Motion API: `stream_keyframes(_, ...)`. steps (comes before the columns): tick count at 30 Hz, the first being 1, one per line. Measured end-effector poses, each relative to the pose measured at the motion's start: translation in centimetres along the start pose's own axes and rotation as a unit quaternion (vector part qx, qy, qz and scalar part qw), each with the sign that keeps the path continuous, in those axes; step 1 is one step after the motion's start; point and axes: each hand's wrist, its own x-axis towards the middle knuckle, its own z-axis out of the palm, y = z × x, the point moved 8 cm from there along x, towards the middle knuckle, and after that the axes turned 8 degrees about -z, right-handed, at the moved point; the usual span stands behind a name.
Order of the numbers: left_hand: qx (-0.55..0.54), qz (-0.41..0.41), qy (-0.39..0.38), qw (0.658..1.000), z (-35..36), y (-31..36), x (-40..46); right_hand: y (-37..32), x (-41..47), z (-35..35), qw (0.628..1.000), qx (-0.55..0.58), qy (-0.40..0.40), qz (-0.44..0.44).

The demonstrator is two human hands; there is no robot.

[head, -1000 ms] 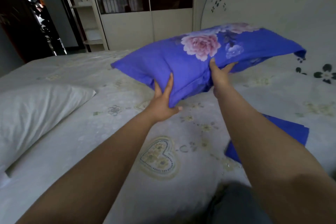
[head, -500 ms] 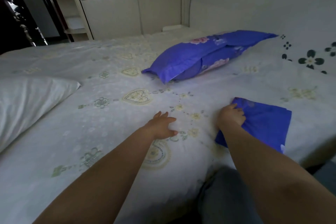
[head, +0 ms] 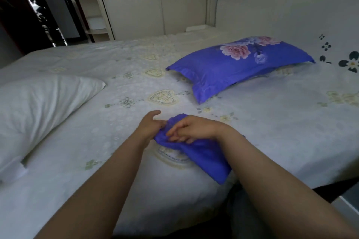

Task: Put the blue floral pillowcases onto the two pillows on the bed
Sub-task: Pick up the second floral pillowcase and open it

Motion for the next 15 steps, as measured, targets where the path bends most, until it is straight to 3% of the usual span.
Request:
stream_keyframes(2,0.091,0.042,0.011,0.995,-2.2,-0.1,-0.7,-0.2,0.8,-0.8,0.997,-0.006,0.075,-0.019)
stream_keyframes(4,0.175,0.077,0.018,0.981,-4.4,-0.3,-1.9,0.3,1.9,-2.2,0.974,-0.152,0.165,-0.030)
stream_keyframes(8,0.293,0.120,0.035,0.948,-6.0,-0.3,-3.6,2.4,3.5,0.5,0.977,-0.184,0.110,-0.021)
stream_keyframes(11,0.421,0.170,0.082,0.887,-6.2,-0.8,-4.3,2.0,4.3,1.9,0.950,-0.274,0.147,-0.020)
stream_keyframes(15,0.456,0.312,0.170,0.816,-5.6,0.2,-6.5,-0.4,4.0,2.0,0.899,-0.357,0.242,-0.071)
